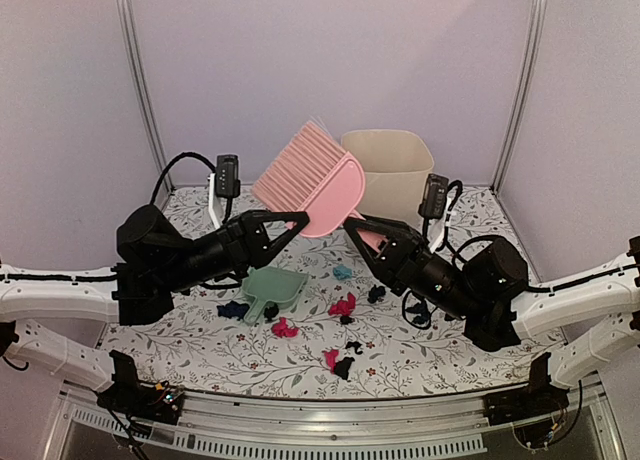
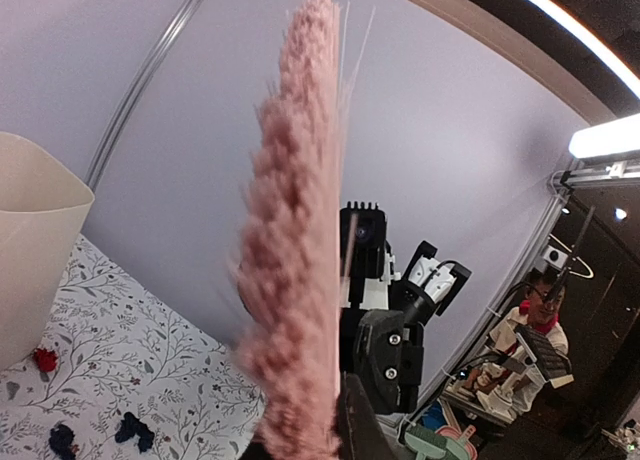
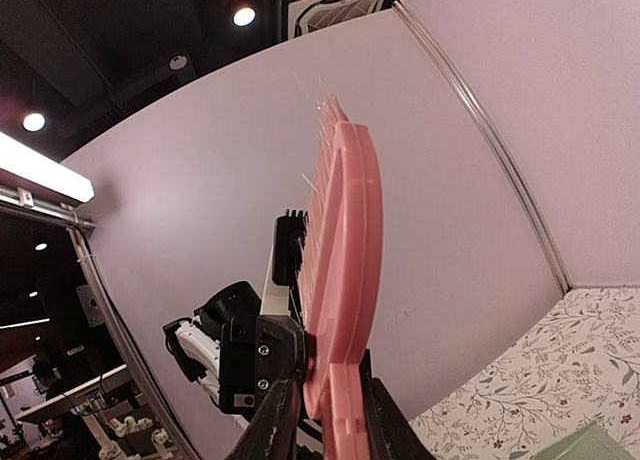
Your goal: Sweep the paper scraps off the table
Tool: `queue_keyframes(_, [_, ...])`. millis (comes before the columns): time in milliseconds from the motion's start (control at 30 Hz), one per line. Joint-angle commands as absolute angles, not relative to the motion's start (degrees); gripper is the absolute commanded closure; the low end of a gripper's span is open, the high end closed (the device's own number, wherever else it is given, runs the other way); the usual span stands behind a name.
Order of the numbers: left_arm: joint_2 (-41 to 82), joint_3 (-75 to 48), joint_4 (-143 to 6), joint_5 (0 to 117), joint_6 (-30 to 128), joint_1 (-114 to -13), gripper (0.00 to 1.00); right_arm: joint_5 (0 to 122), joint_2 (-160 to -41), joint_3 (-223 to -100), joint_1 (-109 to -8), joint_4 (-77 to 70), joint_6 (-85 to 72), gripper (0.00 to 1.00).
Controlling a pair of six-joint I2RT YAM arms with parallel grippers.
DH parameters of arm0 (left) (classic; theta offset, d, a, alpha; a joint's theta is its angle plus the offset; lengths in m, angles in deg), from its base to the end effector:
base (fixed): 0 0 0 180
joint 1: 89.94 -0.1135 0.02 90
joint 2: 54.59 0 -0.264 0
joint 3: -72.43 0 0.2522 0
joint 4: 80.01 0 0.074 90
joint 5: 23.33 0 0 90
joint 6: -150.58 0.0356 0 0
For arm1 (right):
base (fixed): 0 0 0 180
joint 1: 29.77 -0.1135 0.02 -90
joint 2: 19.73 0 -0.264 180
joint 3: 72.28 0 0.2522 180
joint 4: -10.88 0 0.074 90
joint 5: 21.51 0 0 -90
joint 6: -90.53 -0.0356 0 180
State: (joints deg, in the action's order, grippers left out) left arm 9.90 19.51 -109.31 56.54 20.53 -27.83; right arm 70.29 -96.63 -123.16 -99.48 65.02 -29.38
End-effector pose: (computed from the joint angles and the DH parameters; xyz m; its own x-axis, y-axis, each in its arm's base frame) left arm 0.1148 -0.2303 0.3344 -0.5012 -0.4071 -0.7636 0.8177 0.0660 -0.5719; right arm 0.0993 0.2655 0.3116 -0.3210 0.5690 -0.7571 -0.8858 0.1025 0.4526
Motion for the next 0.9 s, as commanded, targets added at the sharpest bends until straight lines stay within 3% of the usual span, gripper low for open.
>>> queue_keyframes(0, [10.95,19.47,-111.16,56.71,21.67,-26.88,1.00,69.54,-96.99,-124.46,-99.20,65.23,-29.50,0.78])
queue_keyframes(400, [10.85,20.78,-111.95,56.63,21.31,-26.87,1.00,70.47,-95.47,-123.57,-99.12,66.08,-29.13,0.76])
queue_keyframes(667, [9.71,22.27,-111.24,57.94,22.02,-26.92,1.00,70.57,-96.44,-123.65,-99.12,65.79,-28.74,0.99])
queue_keyframes(867, [7.99,23.94,-110.52,60.00,21.86,-26.91,0.98,70.04,-96.77,-124.07,-99.12,64.38,-28.95,1.00])
